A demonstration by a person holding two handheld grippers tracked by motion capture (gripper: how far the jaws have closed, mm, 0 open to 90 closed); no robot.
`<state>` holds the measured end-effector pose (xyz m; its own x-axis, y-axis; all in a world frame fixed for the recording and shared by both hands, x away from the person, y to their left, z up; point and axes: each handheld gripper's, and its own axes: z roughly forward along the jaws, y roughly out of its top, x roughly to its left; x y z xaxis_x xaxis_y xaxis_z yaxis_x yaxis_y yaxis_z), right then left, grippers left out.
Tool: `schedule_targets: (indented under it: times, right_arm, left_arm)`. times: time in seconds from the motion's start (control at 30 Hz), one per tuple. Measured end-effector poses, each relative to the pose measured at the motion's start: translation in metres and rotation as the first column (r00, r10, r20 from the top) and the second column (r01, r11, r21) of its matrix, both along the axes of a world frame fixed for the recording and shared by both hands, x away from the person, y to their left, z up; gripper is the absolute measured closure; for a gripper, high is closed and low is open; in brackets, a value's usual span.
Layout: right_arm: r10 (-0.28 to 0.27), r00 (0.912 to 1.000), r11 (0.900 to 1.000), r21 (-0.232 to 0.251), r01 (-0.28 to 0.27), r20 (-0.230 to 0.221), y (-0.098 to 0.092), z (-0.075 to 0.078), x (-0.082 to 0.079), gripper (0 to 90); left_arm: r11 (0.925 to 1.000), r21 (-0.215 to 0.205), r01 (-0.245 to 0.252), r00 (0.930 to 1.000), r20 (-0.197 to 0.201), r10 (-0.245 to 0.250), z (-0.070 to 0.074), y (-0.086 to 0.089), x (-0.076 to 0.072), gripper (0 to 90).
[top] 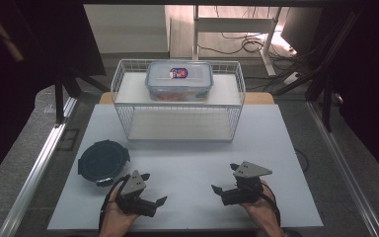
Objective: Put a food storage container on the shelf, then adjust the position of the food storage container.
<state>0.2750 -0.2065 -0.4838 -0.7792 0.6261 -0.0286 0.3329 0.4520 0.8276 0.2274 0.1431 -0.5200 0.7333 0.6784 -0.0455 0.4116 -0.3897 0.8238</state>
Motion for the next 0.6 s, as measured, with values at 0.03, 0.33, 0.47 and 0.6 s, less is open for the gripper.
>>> schedule_targets:
  times: [0.03,0.33,0.47,0.6]
  right_arm:
    - [-0.002,1.0000,1.000,-0.009,0.002,0.001,0.000,-0.001,0.001,3.0]
    - [-0.018,0.9997,1.000,-0.012,0.018,-0.015,-0.004,-0.003,0.006,3.0]
    - [-0.014,0.9998,1.000,-0.022,0.014,-0.011,-0.003,-0.004,0.007,3.0]
    - [-0.017,0.9998,1.000,-0.023,0.017,-0.010,-0.003,-0.004,0.008,3.0]
  left_arm:
    - [1.0000,-0.001,0.001,1.0000,-0.003,-0.001,0.000,-0.001,0.000,4.6]
    - [0.9996,-0.019,-0.020,0.9988,-0.045,0.019,0.011,0.004,0.012,1.5]
    - [0.9969,-0.026,-0.074,0.9966,-0.038,0.073,0.024,0.016,0.024,5.3]
    - [0.9920,-0.033,-0.122,0.9916,-0.048,0.120,0.034,0.034,0.037,12.0]
